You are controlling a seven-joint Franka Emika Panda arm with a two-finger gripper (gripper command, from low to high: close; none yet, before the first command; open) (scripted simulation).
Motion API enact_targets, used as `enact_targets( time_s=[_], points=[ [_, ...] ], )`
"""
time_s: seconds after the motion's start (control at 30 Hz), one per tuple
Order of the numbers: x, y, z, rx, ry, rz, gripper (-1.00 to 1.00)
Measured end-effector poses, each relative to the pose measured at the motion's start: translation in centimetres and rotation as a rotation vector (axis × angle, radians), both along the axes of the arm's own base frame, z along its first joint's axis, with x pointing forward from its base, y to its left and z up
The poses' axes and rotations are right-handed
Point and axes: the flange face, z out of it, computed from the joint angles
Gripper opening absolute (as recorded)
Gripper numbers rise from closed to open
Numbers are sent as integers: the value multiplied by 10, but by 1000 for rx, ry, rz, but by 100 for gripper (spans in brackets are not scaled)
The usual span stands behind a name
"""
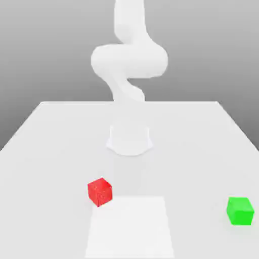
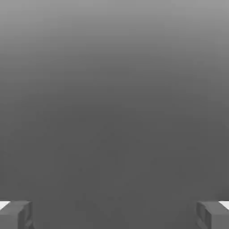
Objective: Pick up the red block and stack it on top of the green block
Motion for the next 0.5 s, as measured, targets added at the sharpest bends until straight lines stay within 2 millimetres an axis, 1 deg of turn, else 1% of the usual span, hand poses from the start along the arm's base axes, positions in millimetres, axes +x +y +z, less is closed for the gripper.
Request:
enact_targets(
  time_s=[0.07,0.13,0.2,0.27,0.33,0.4,0.5],
  points=[
    [19,-11,-50,42,72,-70,0],
    [31,-21,-99,80,143,-142,0],
    [37,-32,-149,117,213,-216,0],
    [36,-41,-200,152,284,-293,0],
    [30,-50,-250,185,356,-375,0],
    [16,-58,-300,217,430,-463,0],
    [-18,-67,-377,264,551,-612,0]
  ],
)
